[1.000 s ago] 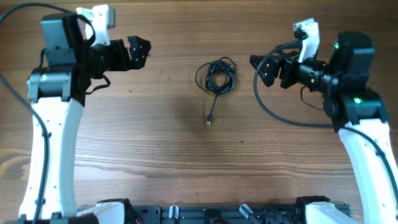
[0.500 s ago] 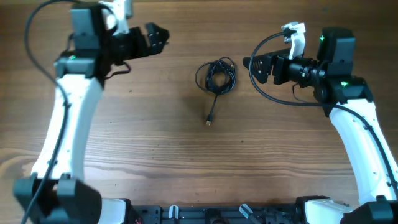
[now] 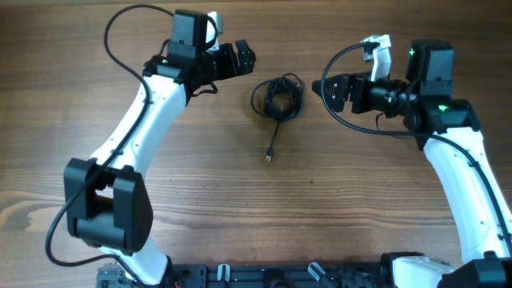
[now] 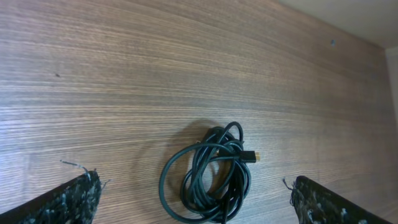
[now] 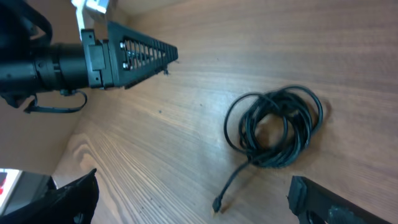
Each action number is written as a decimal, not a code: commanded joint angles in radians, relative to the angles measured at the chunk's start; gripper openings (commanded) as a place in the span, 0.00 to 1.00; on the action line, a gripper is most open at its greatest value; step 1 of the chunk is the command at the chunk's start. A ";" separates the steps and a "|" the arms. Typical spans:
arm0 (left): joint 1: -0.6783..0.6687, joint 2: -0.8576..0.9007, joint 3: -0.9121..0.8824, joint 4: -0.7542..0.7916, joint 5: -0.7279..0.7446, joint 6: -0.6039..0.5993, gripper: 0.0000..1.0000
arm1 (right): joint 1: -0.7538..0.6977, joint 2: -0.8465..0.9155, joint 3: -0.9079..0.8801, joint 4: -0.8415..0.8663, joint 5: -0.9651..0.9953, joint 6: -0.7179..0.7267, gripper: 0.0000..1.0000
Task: Untangle cables
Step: 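Raise both arms and move grippers toward the black cable coil, then lower the left gripper onto the black cable coil and close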
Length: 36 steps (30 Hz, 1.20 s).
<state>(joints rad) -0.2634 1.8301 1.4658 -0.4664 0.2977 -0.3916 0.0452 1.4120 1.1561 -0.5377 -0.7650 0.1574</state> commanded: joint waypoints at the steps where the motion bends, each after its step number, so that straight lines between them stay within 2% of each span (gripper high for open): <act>1: -0.035 0.035 0.015 0.044 -0.026 -0.038 1.00 | 0.002 0.007 0.020 -0.036 0.078 0.001 1.00; 10: -0.059 0.084 0.015 0.143 -0.025 -0.093 1.00 | 0.002 0.007 0.020 -0.047 0.096 0.001 1.00; 15: -0.078 0.085 0.015 0.134 0.104 -0.092 1.00 | 0.002 0.007 0.020 -0.048 0.096 0.001 1.00; 19: -0.086 0.085 0.015 0.126 0.106 -0.091 1.00 | 0.002 0.007 0.020 -0.048 0.097 0.002 1.00; 24: -0.087 0.093 0.015 0.152 0.021 -0.085 1.00 | 0.002 0.007 0.020 -0.048 0.096 0.002 1.00; 30: -0.086 0.132 0.015 0.236 0.006 -0.087 1.00 | 0.002 0.007 0.020 -0.048 0.097 0.002 1.00; 36: -0.086 0.163 0.015 0.250 -0.056 -0.088 1.00 | 0.002 0.007 0.020 -0.049 0.097 0.002 1.00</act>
<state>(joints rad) -0.3515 1.9675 1.4662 -0.2253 0.2935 -0.4740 0.0452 1.4120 1.1561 -0.5850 -0.6788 0.1574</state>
